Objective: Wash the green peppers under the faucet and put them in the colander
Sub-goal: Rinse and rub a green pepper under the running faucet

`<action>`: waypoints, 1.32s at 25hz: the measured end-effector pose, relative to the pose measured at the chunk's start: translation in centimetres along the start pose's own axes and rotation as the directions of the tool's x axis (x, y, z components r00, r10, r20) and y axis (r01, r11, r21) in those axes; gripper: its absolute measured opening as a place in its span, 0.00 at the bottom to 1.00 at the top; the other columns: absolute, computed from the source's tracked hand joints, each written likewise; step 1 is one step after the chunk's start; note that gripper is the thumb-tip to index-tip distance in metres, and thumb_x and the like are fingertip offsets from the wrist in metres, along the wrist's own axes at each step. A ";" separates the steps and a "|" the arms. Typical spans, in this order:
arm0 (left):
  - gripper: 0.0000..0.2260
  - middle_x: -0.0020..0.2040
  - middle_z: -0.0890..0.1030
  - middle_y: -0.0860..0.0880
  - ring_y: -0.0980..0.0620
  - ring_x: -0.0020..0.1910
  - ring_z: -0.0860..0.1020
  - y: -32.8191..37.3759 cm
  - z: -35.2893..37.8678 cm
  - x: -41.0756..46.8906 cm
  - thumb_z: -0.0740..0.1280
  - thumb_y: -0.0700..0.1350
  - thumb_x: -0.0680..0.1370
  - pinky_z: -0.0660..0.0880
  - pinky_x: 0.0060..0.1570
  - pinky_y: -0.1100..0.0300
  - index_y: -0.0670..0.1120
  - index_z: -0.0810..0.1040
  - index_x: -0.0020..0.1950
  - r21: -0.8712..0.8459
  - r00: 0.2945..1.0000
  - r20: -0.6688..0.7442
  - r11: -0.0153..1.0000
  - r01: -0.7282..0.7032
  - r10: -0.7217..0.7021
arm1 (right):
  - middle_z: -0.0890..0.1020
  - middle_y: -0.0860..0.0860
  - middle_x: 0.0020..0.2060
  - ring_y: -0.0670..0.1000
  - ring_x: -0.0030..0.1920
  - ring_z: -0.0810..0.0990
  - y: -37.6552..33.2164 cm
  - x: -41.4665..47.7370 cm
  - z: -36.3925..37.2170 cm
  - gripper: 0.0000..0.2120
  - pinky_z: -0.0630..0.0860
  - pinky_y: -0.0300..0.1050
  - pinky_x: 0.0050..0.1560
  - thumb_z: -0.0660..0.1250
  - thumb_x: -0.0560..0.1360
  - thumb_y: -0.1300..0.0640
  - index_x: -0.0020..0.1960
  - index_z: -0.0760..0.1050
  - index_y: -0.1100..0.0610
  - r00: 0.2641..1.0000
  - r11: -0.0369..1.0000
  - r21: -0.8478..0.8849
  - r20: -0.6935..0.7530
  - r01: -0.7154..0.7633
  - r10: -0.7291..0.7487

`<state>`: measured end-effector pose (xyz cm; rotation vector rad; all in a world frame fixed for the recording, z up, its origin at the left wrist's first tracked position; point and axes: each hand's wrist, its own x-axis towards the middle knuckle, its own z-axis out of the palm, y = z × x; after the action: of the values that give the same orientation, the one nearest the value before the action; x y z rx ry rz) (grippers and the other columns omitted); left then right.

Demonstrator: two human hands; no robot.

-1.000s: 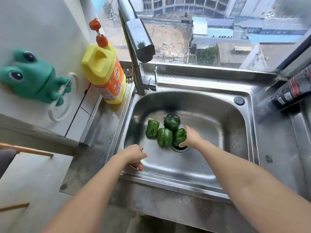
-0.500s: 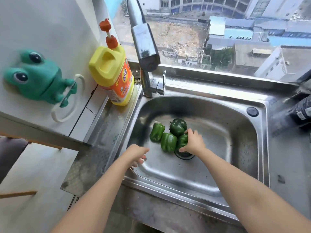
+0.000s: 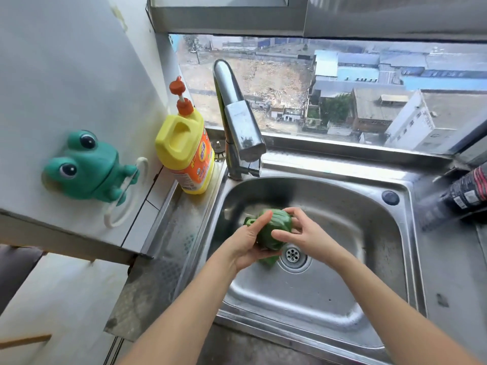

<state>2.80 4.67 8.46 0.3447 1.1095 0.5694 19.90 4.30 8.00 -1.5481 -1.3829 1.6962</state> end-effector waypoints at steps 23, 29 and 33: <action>0.26 0.59 0.80 0.40 0.41 0.58 0.78 2.3 -2.0 -2.7 0.82 0.44 0.56 0.75 0.59 0.44 0.43 0.84 0.53 -0.151 0.959 0.263 0.986 -0.065 0.103 | 0.76 0.59 0.43 0.54 0.40 0.78 -8.2 13.8 -1.7 0.06 0.82 0.50 0.48 0.59 0.78 0.61 0.48 0.71 0.63 0.996 0.998 0.036 -0.068 -0.052 0.054; 0.28 0.56 0.81 0.39 0.45 0.52 0.80 1.5 -1.5 -2.5 0.74 0.43 0.61 0.78 0.47 0.55 0.42 0.76 0.61 0.045 0.955 0.165 0.966 -0.256 0.246 | 0.80 0.55 0.55 0.54 0.53 0.80 -7.5 5.0 0.5 0.19 0.78 0.47 0.52 0.58 0.80 0.46 0.64 0.74 0.56 0.977 0.975 -0.071 -0.003 -0.212 0.212; 0.29 0.54 0.80 0.37 0.39 0.52 0.78 1.2 -1.8 -1.8 0.76 0.41 0.60 0.73 0.52 0.48 0.45 0.76 0.60 0.205 0.918 0.061 0.895 -0.395 0.391 | 0.80 0.52 0.54 0.52 0.55 0.79 -5.6 1.2 4.0 0.14 0.77 0.52 0.57 0.58 0.79 0.50 0.60 0.75 0.51 0.980 0.985 0.122 -0.144 -0.121 0.138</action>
<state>0.27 4.57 9.72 0.7732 1.0914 0.8045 14.35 6.07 11.85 -1.6965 -1.1124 1.6610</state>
